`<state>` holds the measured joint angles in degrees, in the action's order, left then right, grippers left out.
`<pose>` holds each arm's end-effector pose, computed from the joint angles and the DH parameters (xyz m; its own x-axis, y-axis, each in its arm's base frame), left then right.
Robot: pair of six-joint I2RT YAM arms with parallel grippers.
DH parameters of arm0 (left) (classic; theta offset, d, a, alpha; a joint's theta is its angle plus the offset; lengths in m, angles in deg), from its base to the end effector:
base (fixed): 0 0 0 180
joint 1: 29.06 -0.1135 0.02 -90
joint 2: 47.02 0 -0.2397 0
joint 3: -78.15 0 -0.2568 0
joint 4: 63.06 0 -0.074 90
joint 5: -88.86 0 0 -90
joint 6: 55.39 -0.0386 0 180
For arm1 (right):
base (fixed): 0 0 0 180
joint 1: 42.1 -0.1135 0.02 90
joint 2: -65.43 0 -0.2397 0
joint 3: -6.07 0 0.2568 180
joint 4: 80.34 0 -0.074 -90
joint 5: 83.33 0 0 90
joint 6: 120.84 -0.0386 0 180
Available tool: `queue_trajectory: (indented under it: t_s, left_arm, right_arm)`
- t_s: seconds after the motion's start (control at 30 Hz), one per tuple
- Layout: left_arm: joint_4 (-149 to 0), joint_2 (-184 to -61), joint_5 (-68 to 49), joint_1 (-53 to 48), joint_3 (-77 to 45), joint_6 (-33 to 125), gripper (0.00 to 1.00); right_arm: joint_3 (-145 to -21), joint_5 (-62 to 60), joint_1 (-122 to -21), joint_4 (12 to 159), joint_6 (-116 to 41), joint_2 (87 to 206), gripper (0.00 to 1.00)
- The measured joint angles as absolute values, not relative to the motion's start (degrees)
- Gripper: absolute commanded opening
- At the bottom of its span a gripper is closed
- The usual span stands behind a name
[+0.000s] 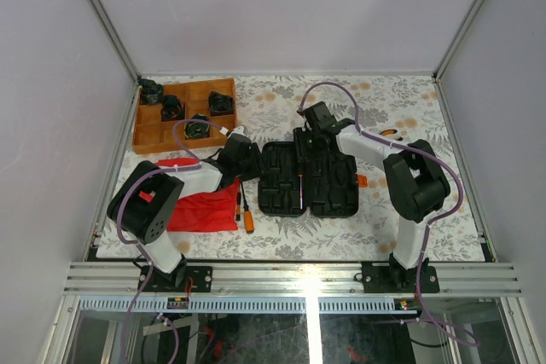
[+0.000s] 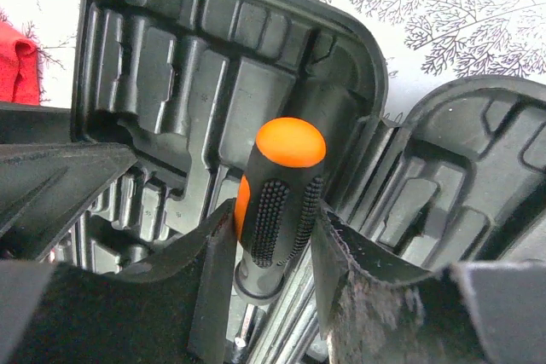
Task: Sort the tools into containers
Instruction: Move the storage box to the center of the board.
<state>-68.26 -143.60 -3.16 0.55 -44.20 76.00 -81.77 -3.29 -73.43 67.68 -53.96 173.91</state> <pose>0.2845 -0.1633 0.1119 -0.7952 -0.3081 -0.5223 -0.0133 0.8699 -0.4930 0.3419 0.2159 0.1613 -0.8606 -0.0711 -0.5044 -0.2870 0.8858 0.3648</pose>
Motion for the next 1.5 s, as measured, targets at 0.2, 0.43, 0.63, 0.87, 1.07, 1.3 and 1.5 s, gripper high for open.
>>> queue_trajectory:
  t_s: [0.2,0.43,0.63,0.87,1.07,1.3,1.5]
  left_arm:
    - [-68.24,-143.58,-3.16,0.55,-44.20,76.00,0.45]
    - [-68.24,-143.60,-3.27,0.55,-44.20,76.09,0.45]
    - [-68.19,-143.60,-3.32,0.55,-44.20,76.15,0.46]
    - [-68.17,-143.60,-3.49,0.55,-44.20,76.17,0.46]
    - [-68.17,-143.60,-3.62,0.59,-44.20,76.22,0.46]
    - [-68.19,-143.60,-3.71,0.59,-44.20,76.20,0.46]
    - [-68.21,-143.60,-3.71,0.59,-44.20,76.20,0.47]
  right_arm:
    - [-81.68,-2.92,-73.43,67.99,-54.52,174.13,0.12]
    - [-81.51,-0.49,-73.43,68.93,-55.53,174.35,0.25]
    - [-81.51,1.13,-73.49,69.35,-55.77,174.50,0.43]
    - [-81.53,1.52,-73.54,70.31,-55.94,174.68,0.56]
    - [-81.59,1.54,-73.58,70.57,-55.92,174.68,0.59]
    - [-80.98,3.27,-73.54,69.08,-55.33,172.17,0.50]
    - [-74.49,6.50,-73.54,68.69,-55.35,163.12,0.47]
